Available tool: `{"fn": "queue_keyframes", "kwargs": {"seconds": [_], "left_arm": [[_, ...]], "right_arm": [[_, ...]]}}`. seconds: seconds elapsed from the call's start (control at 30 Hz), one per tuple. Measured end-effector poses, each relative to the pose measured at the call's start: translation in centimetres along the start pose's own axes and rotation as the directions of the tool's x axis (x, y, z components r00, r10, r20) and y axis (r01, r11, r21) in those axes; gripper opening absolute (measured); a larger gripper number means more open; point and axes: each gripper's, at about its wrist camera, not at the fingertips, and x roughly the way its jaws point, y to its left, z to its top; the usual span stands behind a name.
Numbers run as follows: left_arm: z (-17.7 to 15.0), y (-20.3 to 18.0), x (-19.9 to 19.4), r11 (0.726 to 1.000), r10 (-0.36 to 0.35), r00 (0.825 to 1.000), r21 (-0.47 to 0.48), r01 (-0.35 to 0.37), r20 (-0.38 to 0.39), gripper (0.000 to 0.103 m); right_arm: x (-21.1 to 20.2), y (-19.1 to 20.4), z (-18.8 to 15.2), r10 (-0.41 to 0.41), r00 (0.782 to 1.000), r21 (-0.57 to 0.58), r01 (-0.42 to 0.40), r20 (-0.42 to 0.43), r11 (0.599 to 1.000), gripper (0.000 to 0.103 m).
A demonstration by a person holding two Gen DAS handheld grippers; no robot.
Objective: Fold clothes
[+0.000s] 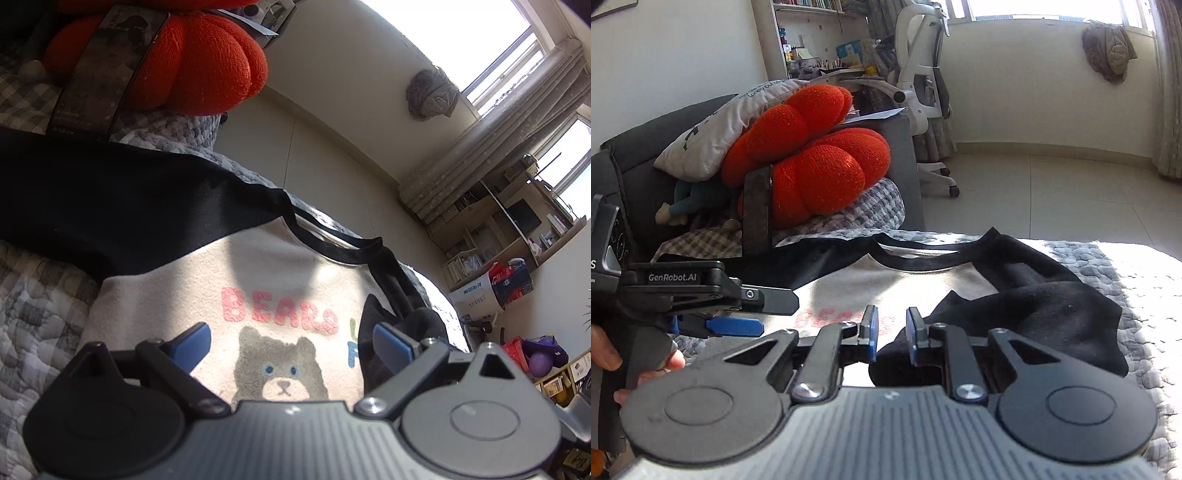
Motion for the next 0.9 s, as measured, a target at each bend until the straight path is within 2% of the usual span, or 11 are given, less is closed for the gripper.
{"fn": "queue_keyframes", "kwargs": {"seconds": [0.07,0.1,0.27,0.37,0.5,0.67,0.73,0.77,0.8,0.87,0.9], "left_arm": [[-0.1,-0.1,0.2,1.0,0.004,1.0,0.005,-0.004,-0.012,0.095],[-0.2,-0.1,0.3,1.0,0.005,1.0,0.006,-0.005,-0.017,0.095],[-0.3,-0.2,0.6,1.0,0.019,0.999,0.019,-0.018,-0.027,0.095],[-0.4,-0.2,0.7,1.0,0.021,0.999,0.022,-0.021,-0.03,0.095],[-0.5,-0.3,0.8,0.999,0.023,0.999,0.029,-0.022,-0.035,0.095],[-0.7,-0.6,1.0,0.999,0.025,0.999,0.041,-0.023,-0.044,0.095],[-0.7,-0.6,1.0,0.999,0.027,0.999,0.047,-0.025,-0.047,0.095],[-0.7,-0.6,1.0,0.998,0.028,0.998,0.049,-0.025,-0.049,0.095],[-0.7,-0.6,1.0,0.998,0.028,0.998,0.051,-0.025,-0.05,0.095],[-0.7,-0.7,1.1,0.998,0.026,0.998,0.053,-0.023,-0.052,0.095],[-0.7,-0.7,1.1,0.998,0.023,0.998,0.054,-0.02,-0.053,0.095]], "right_arm": [[-0.1,-1.0,-0.1,-0.065,0.998,0.024,0.065,-0.007,0.998,0.061],[-0.2,-1.5,-0.2,-0.093,0.996,0.033,0.093,-0.001,0.995,0.063],[-0.4,-4.9,-0.2,-0.25,0.968,0.121,0.25,-0.019,0.961,0.063],[-0.3,-7.5,-0.5,-0.318,0.946,0.233,0.322,-0.056,0.917,0.063],[-0.2,-9.6,-1.1,-0.337,0.939,0.329,0.342,-0.074,0.88,0.063],[0.4,-10.1,-1.5,-0.308,0.948,0.367,0.317,-0.085,0.875,0.063],[0.5,-9.9,-1.4,-0.311,0.948,0.365,0.316,-0.075,0.876,0.056],[0.5,-9.8,-1.4,-0.313,0.947,0.36,0.315,-0.068,0.878,0.044],[0.4,-9.6,-1.2,-0.321,0.945,0.35,0.32,-0.057,0.88,0.04],[0.2,-9.1,-0.9,-0.343,0.939,0.324,0.335,-0.034,0.885,0.021],[0.0,-8.7,-0.7,-0.358,0.933,0.306,0.347,-0.019,0.887,0.016]]}}
